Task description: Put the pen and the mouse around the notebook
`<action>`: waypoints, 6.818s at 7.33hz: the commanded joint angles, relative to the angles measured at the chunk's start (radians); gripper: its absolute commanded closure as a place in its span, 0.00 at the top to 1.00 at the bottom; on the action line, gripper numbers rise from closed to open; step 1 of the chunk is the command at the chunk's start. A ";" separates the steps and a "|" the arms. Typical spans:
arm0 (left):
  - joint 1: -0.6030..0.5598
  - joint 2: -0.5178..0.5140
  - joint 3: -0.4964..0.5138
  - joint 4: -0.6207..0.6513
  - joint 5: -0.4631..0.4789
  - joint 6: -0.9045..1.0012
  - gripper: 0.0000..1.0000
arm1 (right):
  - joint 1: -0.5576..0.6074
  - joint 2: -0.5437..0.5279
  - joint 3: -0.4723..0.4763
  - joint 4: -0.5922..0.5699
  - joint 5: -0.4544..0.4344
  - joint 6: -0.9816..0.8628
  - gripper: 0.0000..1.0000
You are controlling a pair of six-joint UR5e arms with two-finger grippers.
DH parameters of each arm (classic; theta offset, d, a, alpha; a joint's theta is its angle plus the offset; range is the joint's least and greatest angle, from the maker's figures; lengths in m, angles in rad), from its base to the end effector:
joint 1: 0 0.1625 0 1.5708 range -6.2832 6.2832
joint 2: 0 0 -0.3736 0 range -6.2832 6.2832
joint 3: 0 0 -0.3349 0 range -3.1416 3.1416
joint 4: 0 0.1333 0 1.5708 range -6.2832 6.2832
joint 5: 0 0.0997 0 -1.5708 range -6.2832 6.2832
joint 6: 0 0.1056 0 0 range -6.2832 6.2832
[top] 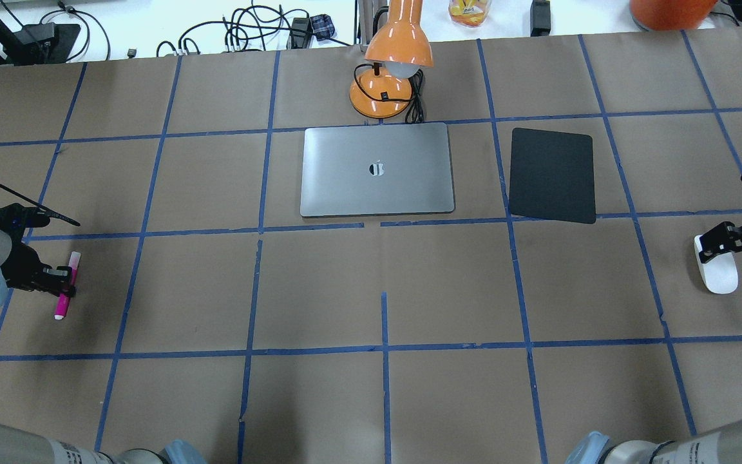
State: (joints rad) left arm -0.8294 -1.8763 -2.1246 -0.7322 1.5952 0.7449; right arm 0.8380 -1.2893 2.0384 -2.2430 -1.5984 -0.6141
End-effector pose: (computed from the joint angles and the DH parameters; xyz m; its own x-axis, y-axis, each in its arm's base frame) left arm 0.1930 -0.4043 0.1575 -1.0000 0.0038 -0.0039 0.0037 0.9995 0.0318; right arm -0.1976 -0.4145 0.1804 -0.9928 0.1182 -0.0218 0.1162 0.9901 0.0786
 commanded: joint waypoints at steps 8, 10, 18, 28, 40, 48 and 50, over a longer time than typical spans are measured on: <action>-0.676 0.162 0.066 -0.316 -0.001 -1.485 0.00 | 0.013 0.067 -0.001 -0.060 -0.002 0.019 0.57; -0.915 0.100 0.097 -0.300 -0.079 -1.977 0.00 | 0.013 0.062 -0.010 -0.056 -0.012 0.019 0.37; -1.163 -0.175 0.354 -0.211 -0.104 -2.593 0.99 | 0.388 0.140 -0.326 0.091 -0.002 0.397 0.36; -0.950 0.224 0.565 -0.897 0.052 -0.913 0.94 | 0.552 0.317 -0.461 0.074 0.072 0.619 0.72; -0.801 0.335 0.463 -0.730 -0.011 -0.713 1.00 | 0.664 -0.260 -0.461 0.730 -0.002 0.741 1.00; -0.800 0.336 0.462 -0.731 -0.011 -0.711 1.00 | 0.684 -0.283 -0.452 0.734 -0.006 0.741 1.00; -0.801 0.336 0.462 -0.731 -0.011 -0.711 1.00 | 0.685 -0.288 -0.452 0.738 0.001 0.740 1.00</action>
